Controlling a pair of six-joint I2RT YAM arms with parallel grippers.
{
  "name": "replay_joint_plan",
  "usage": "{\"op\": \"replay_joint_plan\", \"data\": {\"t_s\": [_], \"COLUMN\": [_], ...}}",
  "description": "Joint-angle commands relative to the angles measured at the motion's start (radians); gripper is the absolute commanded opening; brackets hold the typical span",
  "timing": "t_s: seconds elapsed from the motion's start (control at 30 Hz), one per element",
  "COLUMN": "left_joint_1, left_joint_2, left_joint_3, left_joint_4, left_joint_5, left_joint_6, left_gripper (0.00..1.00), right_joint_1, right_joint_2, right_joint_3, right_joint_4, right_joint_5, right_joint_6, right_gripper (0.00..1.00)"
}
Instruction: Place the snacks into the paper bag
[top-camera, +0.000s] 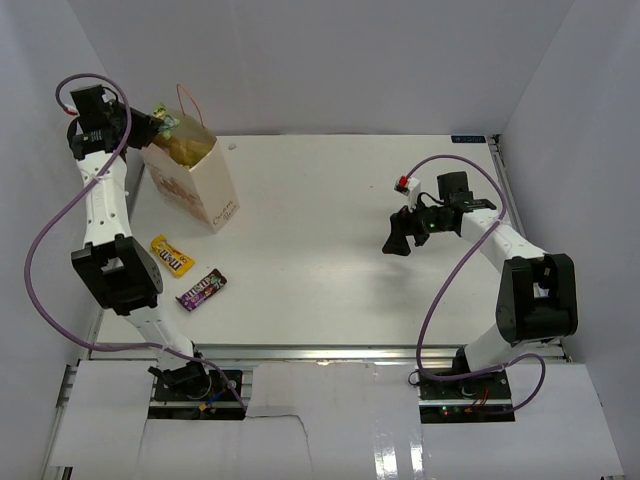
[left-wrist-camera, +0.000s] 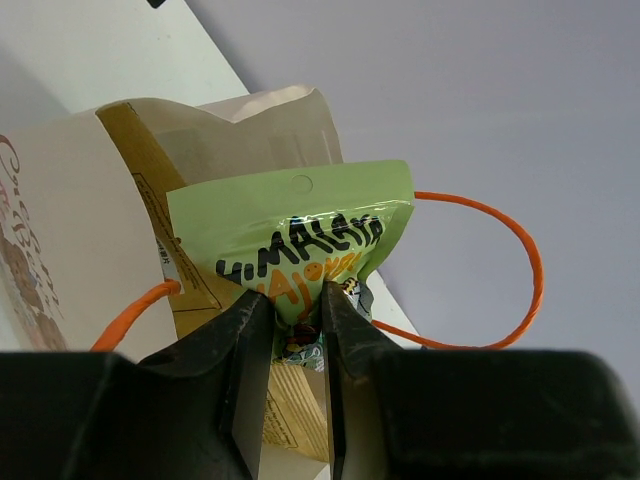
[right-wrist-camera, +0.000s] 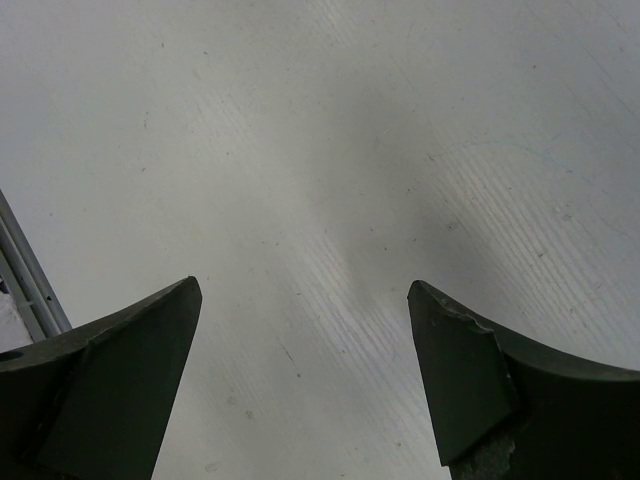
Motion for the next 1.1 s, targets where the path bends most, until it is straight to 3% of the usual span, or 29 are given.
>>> {"op": "replay_joint_plan", "data": {"t_s": [0.0,0.03,0.17,0.2,0.3,0.5,0.57,0.63,0.67,0.7,0.77,0.87,1.07], "left_joint_1": [-0.016,-0.017,-0.033,-0.034,-0.037,-0.037,-0.037,-0.037,-0.037,-0.037,-0.037,-0.037,-0.037], "left_joint_2": [0.002,0.008,0.031,0.03,0.028,-0.002,-0.036,-0.119,-0.156,-0.197,-0.335,-0.525,-0.914], "left_joint_3": [0.03,0.03,0.056,0.065,0.104,0.191,0.185,0.129,0.098,0.057,-0.089,-0.305,-0.764], "left_joint_4": [0.026,0.026,0.023,0.022,0.02,0.038,0.054,0.077,0.08,0.094,0.098,0.1,-0.007], "left_joint_5": [0.016,0.016,0.009,0.007,0.006,0.044,0.079,0.093,0.086,0.081,0.023,-0.045,-0.137], "left_joint_6": [-0.017,-0.018,-0.006,-0.003,0.015,0.104,0.164,0.257,0.288,0.317,0.368,0.377,0.224], "left_gripper": [0.24,0.25,0.48,0.58,0.7,0.72,0.72,0.73,0.75,0.75,0.79,0.83,0.85], "right_joint_1": [-0.003,-0.003,-0.003,-0.003,-0.003,-0.001,0.006,0.023,0.052,0.074,0.159,0.32,0.575], "right_joint_2": [0.005,0.005,-0.008,-0.009,-0.014,-0.012,0.003,0.014,0.024,0.029,0.047,0.107,0.302], "right_joint_3": [0.02,0.018,0.009,0.006,0.001,0.026,0.044,0.093,0.11,0.124,0.157,0.226,0.44], "right_joint_4": [0.012,0.011,0.012,0.012,0.011,-0.042,-0.144,-0.336,-0.415,-0.481,-0.548,-0.424,-0.038], "right_joint_5": [-0.024,-0.024,-0.019,-0.018,-0.024,-0.141,-0.227,-0.355,-0.387,-0.425,-0.412,-0.278,-0.124], "right_joint_6": [-0.01,-0.01,-0.008,-0.01,-0.018,-0.12,-0.294,-0.497,-0.756,-0.884,-1.083,-1.036,-0.714], "right_gripper": [0.9,0.9,0.9,0.9,0.9,0.9,0.9,0.9,0.89,0.89,0.89,0.89,0.88]}}
